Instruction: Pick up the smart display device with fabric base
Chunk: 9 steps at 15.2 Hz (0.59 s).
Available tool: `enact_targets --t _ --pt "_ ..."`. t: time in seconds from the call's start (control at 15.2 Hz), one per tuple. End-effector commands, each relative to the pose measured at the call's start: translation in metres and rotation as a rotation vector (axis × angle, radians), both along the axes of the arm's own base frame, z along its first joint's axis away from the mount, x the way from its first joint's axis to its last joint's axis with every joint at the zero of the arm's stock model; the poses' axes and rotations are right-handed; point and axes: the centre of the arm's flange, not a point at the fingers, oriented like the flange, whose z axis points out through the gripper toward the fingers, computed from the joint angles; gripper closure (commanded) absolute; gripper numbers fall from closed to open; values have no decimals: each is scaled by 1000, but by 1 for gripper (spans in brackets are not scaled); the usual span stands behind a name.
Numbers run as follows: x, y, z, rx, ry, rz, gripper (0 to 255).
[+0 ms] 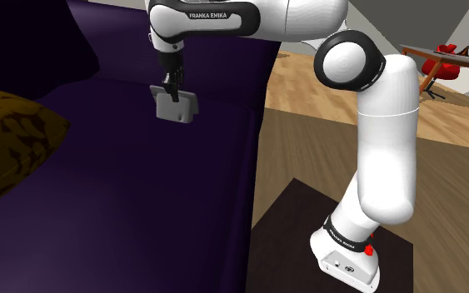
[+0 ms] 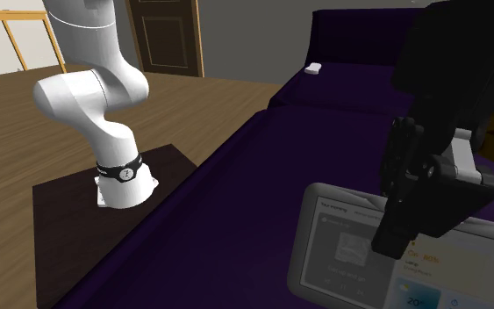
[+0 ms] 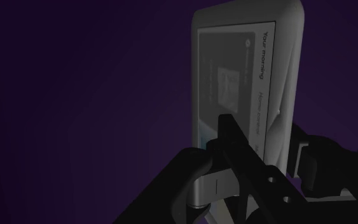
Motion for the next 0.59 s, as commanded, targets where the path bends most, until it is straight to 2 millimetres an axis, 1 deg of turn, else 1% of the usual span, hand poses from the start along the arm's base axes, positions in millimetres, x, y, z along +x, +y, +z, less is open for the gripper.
enact_targets --t 0.0,0.33,0.53 --pt "0 0 0 0 0 0 255" --pt "-1 0 0 0 0 0 255" --pt "-1 0 16 0 0 0 255"
